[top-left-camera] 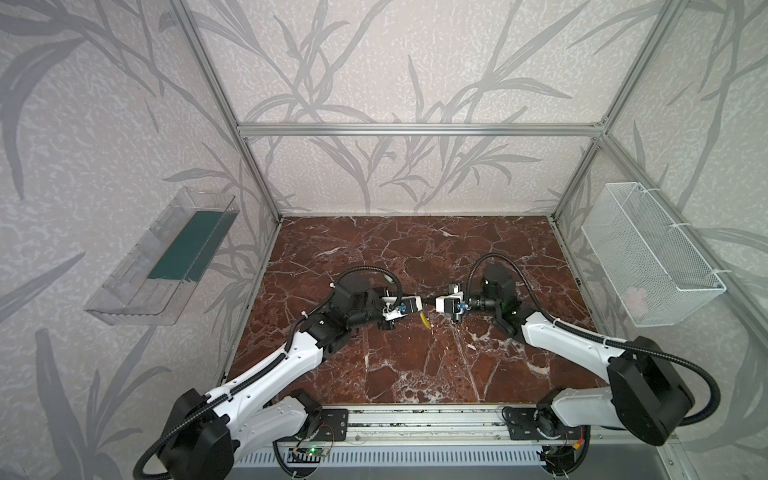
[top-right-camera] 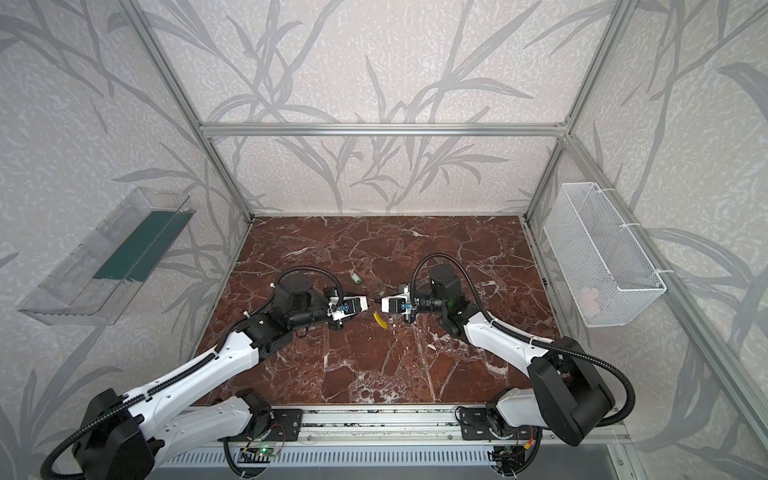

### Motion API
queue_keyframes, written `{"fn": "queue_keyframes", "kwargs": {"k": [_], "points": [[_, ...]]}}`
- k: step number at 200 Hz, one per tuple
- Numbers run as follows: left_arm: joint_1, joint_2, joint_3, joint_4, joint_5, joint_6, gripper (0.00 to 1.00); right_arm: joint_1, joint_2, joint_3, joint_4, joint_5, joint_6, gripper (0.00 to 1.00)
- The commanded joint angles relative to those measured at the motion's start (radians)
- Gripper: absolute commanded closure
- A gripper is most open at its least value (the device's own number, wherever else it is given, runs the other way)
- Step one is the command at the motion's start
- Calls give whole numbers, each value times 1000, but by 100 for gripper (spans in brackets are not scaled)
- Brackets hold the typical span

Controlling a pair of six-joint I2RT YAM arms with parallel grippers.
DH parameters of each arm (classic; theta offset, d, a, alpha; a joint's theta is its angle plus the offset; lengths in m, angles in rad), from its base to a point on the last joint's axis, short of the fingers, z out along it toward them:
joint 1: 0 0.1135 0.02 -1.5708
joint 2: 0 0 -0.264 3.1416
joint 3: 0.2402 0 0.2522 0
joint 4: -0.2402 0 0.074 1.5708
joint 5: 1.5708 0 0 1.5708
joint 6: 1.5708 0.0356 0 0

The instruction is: Put the keys on the keyring

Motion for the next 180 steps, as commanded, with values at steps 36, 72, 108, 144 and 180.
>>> {"fn": "queue_keyframes", "kwargs": {"k": [36, 72, 108, 144, 180], "points": [[-38, 12, 28, 5, 0, 34, 87, 9, -37, -12, 26, 11, 2, 100], [-47, 10, 34, 3, 0, 41, 100, 9, -33, -20, 33, 34, 14, 99], [-48, -11, 25, 16, -6, 49, 100, -10, -98, -100, 73, 178, 47, 76], [-46, -15, 27, 24, 41, 31, 100, -18, -172, -133, -8, 207, 37, 71], [-47, -3, 41, 2, 45, 40, 100, -8, -219, -110, -58, 181, 51, 74]]}}
